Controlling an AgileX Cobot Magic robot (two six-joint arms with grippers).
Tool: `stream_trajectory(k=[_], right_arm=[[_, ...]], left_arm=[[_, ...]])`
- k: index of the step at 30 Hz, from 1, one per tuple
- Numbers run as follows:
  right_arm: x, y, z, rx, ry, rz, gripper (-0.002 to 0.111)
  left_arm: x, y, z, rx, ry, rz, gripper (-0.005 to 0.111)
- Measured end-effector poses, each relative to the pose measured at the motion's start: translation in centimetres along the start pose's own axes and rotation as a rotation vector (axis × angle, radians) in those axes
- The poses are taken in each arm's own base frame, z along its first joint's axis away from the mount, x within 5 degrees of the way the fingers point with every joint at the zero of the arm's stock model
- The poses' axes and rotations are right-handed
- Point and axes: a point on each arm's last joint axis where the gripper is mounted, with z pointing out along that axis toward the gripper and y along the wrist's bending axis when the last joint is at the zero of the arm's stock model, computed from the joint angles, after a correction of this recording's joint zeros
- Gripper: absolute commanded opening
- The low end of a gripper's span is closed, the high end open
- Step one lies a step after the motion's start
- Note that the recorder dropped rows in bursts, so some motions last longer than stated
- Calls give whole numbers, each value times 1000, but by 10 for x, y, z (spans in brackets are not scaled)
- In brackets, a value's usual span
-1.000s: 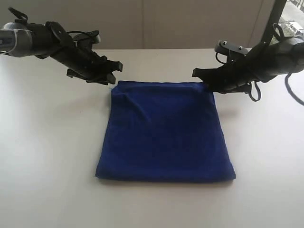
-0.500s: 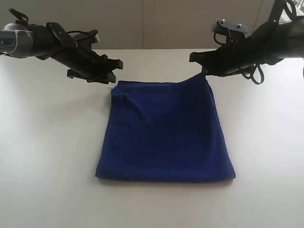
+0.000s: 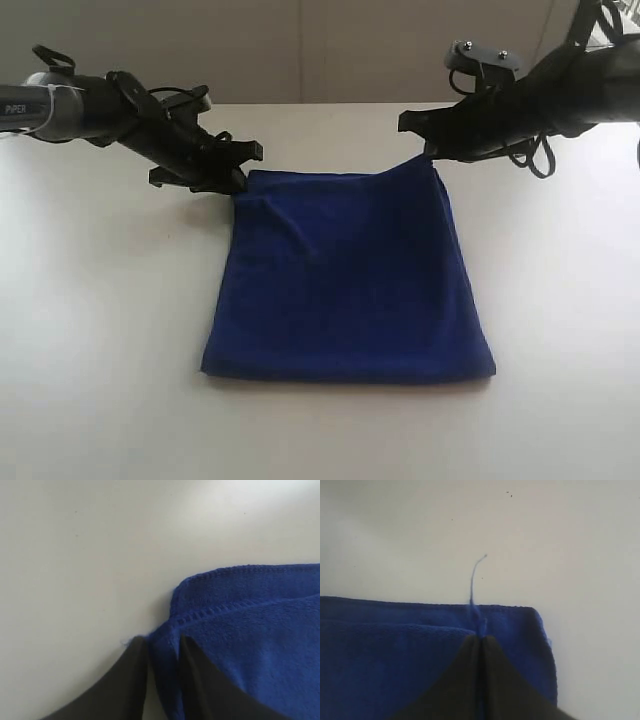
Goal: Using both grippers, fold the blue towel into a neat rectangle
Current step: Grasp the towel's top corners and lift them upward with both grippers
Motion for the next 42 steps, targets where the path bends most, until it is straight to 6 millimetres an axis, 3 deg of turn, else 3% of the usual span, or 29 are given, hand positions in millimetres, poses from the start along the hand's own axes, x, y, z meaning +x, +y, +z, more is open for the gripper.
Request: stream_trajectory(k=[3, 4, 16, 23, 42], right_arm=[[0, 0, 0, 1, -2, -2, 0], [0, 0, 0, 1, -2, -2, 0], [-3, -1, 0, 16, -30, -4, 0], [-3, -2, 0, 17, -31, -8, 0], [-11, -1, -7, 38, -82, -141, 0]], left_arm=[[0, 0, 1, 0, 2, 6, 1], [0, 0, 1, 0, 2, 8, 0], [0, 0, 0, 0, -2, 64, 0], [-13, -12, -20, 18, -58, 101, 0], [-36, -33, -34, 156, -189, 186, 0]])
